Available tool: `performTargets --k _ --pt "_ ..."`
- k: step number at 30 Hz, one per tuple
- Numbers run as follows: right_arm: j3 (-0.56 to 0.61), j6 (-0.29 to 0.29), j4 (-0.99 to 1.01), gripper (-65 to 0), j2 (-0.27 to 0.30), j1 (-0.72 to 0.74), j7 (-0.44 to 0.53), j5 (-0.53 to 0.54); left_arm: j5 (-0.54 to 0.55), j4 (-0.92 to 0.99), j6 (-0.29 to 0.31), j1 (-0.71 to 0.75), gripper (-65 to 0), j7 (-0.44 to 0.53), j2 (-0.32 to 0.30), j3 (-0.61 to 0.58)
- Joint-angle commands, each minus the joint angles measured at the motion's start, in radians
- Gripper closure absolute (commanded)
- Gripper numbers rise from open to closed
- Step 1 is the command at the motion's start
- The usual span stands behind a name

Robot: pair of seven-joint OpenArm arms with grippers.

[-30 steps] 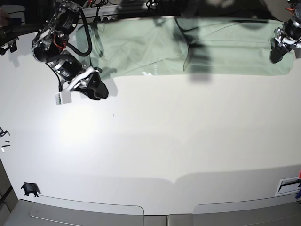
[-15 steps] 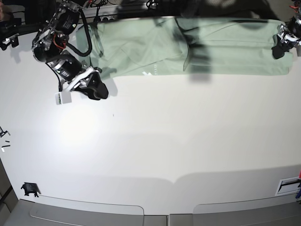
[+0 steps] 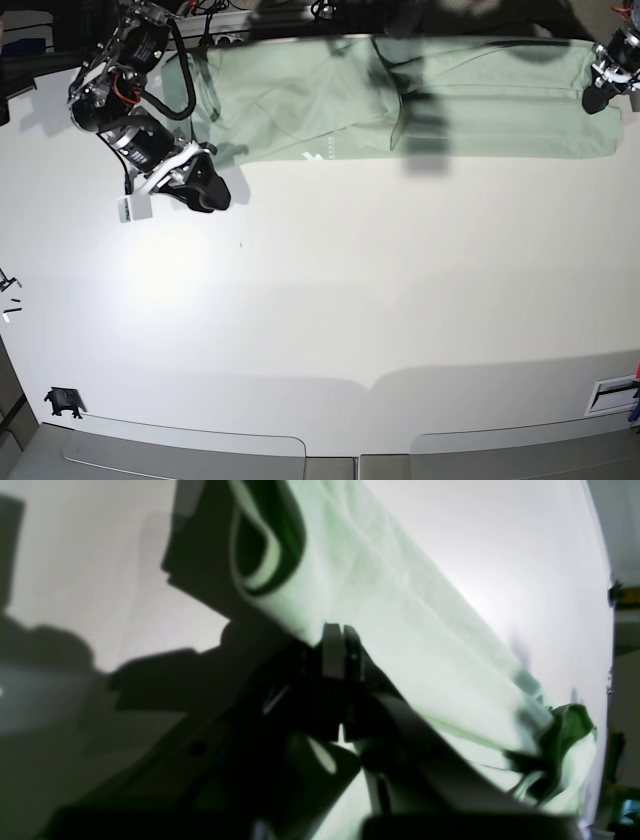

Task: Fold the T-shirt properly
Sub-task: 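Withdraw the right gripper and move the left gripper to the strip's other end, then grasp the strip end with the left gripper and fold it toward the middle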

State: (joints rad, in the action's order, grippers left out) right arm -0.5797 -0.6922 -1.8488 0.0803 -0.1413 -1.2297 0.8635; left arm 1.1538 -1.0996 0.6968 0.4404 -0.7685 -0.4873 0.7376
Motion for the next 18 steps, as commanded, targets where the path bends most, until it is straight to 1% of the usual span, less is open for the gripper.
performTargets --k 1,3,6,8,11,14,18 --pt "-0.003 -0.006 -0.019 -16.4 0.008 0.011 0.025 0.020 0.032 -0.019 0.001 0.008 0.0 -0.020 -0.017 0.002" --pt "-0.003 -0.006 -0.019 -16.4 0.008 0.011 0.026 -0.004 0.103 -0.043 0.001 0.009 0.0 -0.087 -0.017 0.002" --pt "-0.003 -0.006 -0.019 -16.4 0.008 0.011 0.042 -0.063 0.244 -0.089 0.001 0.009 0.0 -0.196 -0.013 0.002" --pt "-0.004 0.015 -0.019 -16.4 0.008 0.011 0.065 -0.122 0.315 -0.129 0.001 0.009 0.0 -0.249 0.000 0.002" --pt "-0.004 0.042 -0.019 -16.4 0.009 0.011 0.090 -0.192 0.330 -0.199 0.001 0.009 0.0 -0.326 0.040 0.002" --pt "-0.004 0.068 -0.019 -16.4 0.010 0.011 0.109 -0.252 0.330 -0.273 0.001 0.008 0.0 -0.414 0.096 0.002" --pt "-0.004 0.113 -0.019 -16.4 0.022 0.011 0.140 -0.343 0.330 -0.377 0.001 0.014 0.0 -0.450 0.177 -0.002"
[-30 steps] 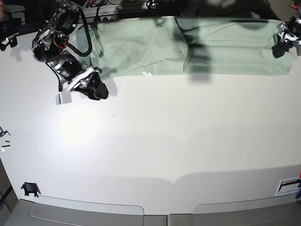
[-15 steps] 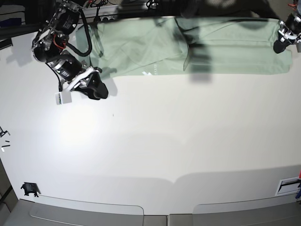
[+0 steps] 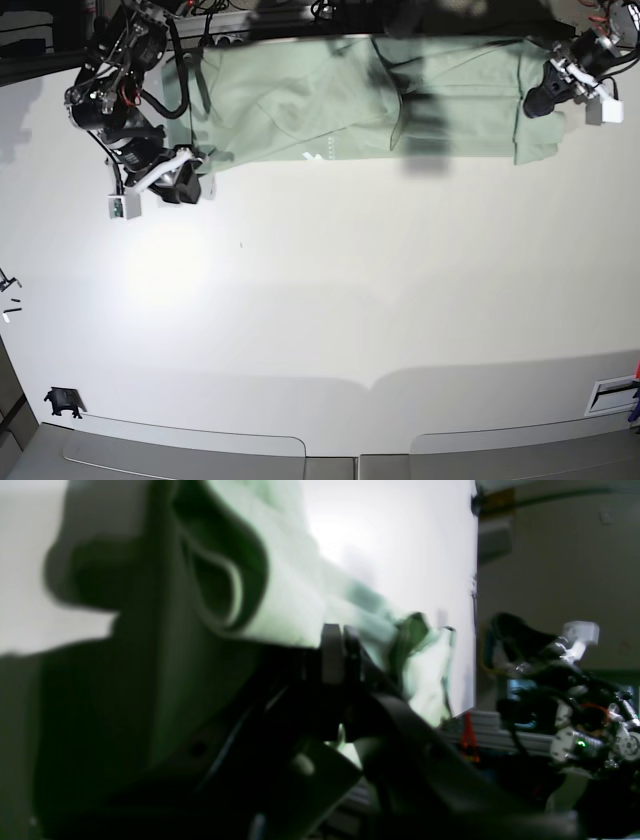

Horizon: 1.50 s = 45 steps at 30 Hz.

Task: Fold the T-shirt properly
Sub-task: 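Grasp the strip end with the left gripper and fold it toward the middle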

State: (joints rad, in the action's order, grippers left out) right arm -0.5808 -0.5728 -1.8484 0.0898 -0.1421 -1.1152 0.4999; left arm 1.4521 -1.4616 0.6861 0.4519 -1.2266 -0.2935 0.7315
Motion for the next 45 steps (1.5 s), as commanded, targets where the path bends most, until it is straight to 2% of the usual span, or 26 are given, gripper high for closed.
performTargets --k 1,5,9,15,18,21,24,33,36,44,45 --pt "-0.003 0.005 -0.019 -16.4 0.017 0.012 0.033 -0.003 0.031 -0.041 0.012 0.007 0.0 0.008 -0.003 0.000" --pt "-0.003 0.026 -0.019 -16.4 0.045 0.012 0.055 -0.056 0.031 -0.134 0.012 0.014 0.0 0.011 0.016 -0.066" --pt "-0.008 0.026 -0.019 -16.4 0.069 0.012 0.054 -0.055 0.031 -0.193 0.012 0.013 0.0 0.015 0.016 -0.174" --pt "-0.037 0.027 -0.019 -16.4 0.074 0.012 0.055 -0.051 0.031 -0.206 0.012 0.007 0.0 0.027 0.029 -0.325" --pt "-0.036 0.027 -0.019 -16.4 0.074 0.012 0.058 -0.051 0.031 -0.206 0.012 -0.001 0.0 0.082 0.057 -0.373" --pt "-0.035 0.027 -0.019 -16.4 0.074 0.012 0.059 -0.050 -0.034 -0.206 0.012 -0.013 0.0 0.144 0.071 -0.411" --pt "-0.035 0.027 -0.019 -16.4 0.074 0.012 0.060 -0.047 -0.074 -0.206 0.012 -0.030 0.0 0.151 0.079 -0.435" --pt "-0.035 0.027 -0.019 -16.4 0.074 0.012 0.061 -0.044 -0.075 -0.206 0.012 -0.039 0.0 0.155 0.080 -0.469" --pt "-0.035 0.027 -0.019 -16.4 0.074 0.012 0.062 -0.043 -0.107 -0.206 0.012 -0.039 0.0 0.156 0.080 -0.492" --pt "-0.035 0.027 -0.019 -16.4 0.074 0.012 0.062 -0.043 -0.169 -0.206 0.012 -0.039 0.0 0.207 0.080 -0.517" --pt "-0.035 0.027 -0.019 -16.4 0.074 0.012 0.061 -0.043 -0.169 -0.206 0.012 -0.039 -5.1 0.207 0.080 -0.517"
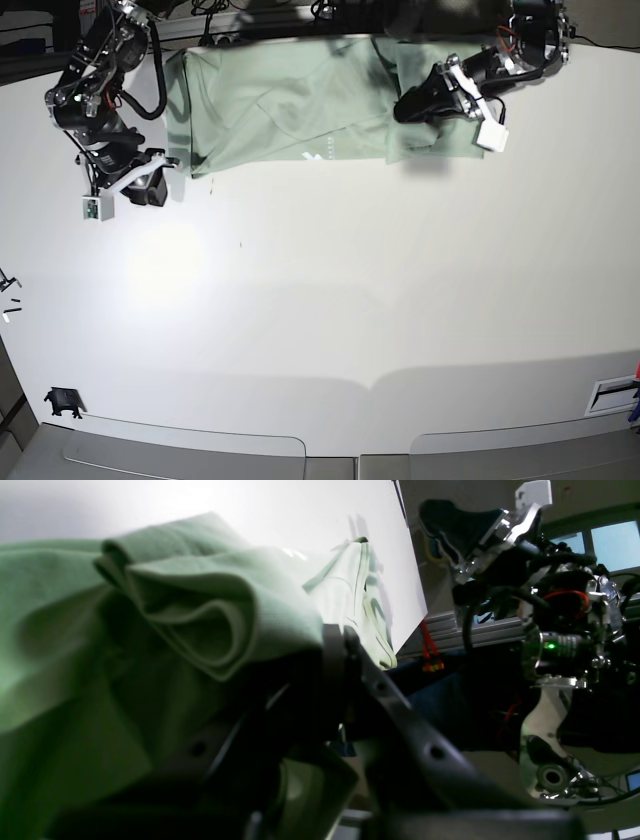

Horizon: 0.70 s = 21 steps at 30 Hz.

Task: Fold the T-shirt properly
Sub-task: 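Grasp the strip end with the left gripper and fold it toward the middle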

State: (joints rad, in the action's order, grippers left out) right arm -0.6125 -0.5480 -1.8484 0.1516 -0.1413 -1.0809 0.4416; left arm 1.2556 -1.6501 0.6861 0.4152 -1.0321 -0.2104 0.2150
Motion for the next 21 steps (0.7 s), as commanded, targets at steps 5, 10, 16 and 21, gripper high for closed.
performTargets --k 5,10,16,21 --pt "-0.003 0.002 -0.019 -16.4 0.012 0.011 0.027 0.041 0.026 -0.018 0.012 -0.002 -21.2 0.013 -0.002 -0.001" --pt "-0.003 0.002 -0.019 -16.4 0.012 0.011 0.027 0.040 -0.108 -0.018 0.012 -0.002 -21.2 0.080 -0.003 -0.001" --pt "-0.003 0.003 -0.019 -16.4 0.012 0.011 0.027 0.041 -0.113 -0.018 0.012 -0.003 -21.2 0.091 -0.002 -0.001" --pt "-0.003 0.003 -0.019 -16.4 0.012 0.011 0.027 0.041 -0.111 -0.019 0.012 -0.003 -21.1 0.088 0.014 -0.001"
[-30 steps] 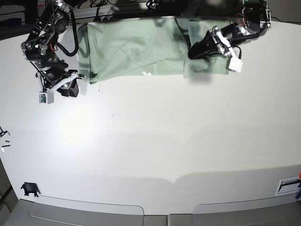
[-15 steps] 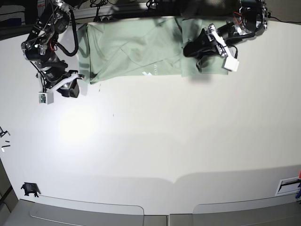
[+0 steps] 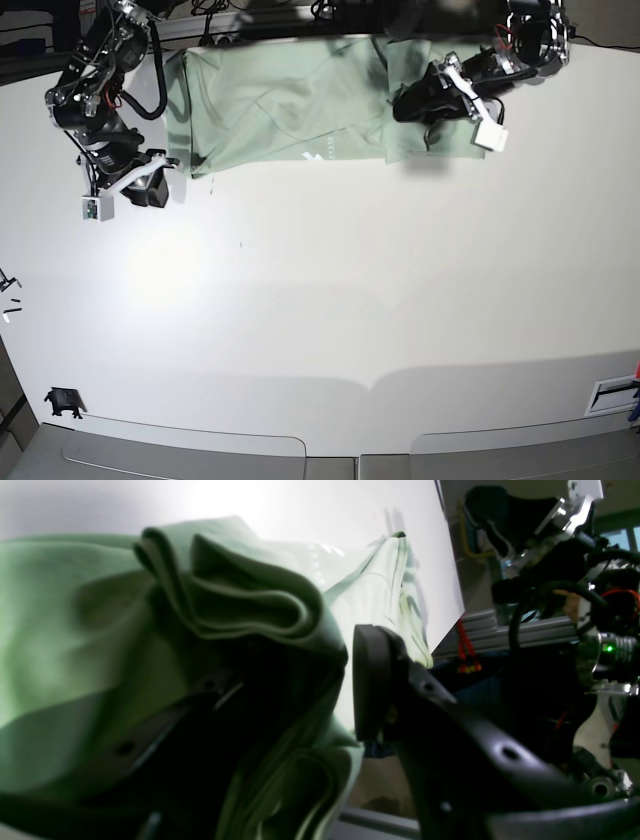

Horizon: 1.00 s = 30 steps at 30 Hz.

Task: Fold the T-shirt properly
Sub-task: 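Grasp the strip end with the left gripper and fold it toward the middle, then grasp both ends of the green strip with both grippers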

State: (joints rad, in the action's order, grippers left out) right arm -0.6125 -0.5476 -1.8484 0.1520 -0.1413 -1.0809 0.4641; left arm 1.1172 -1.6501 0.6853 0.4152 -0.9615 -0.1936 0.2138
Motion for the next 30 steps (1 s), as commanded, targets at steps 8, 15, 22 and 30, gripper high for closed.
performTargets --k 8,15,22,30 --pt "-0.003 0.002 -0.019 -16.4 0.011 0.011 0.027 0.018 -0.039 -0.019 0.013 -0.018 -24.6 0.013 -0.001 -0.084" --pt "-0.003 0.002 -0.019 -16.4 0.011 0.011 0.026 0.018 -0.089 -0.020 0.013 -0.083 -25.2 0.013 -0.001 -0.187" --pt "-0.003 0.002 -0.019 -16.4 0.011 0.011 0.027 0.018 -0.081 -0.020 0.013 -0.104 -25.2 0.012 -0.001 -0.196" --pt "-0.003 0.002 -0.019 -16.4 0.011 0.011 0.027 0.018 0.010 -0.024 0.013 -0.109 -25.2 0.006 -0.002 -0.194"
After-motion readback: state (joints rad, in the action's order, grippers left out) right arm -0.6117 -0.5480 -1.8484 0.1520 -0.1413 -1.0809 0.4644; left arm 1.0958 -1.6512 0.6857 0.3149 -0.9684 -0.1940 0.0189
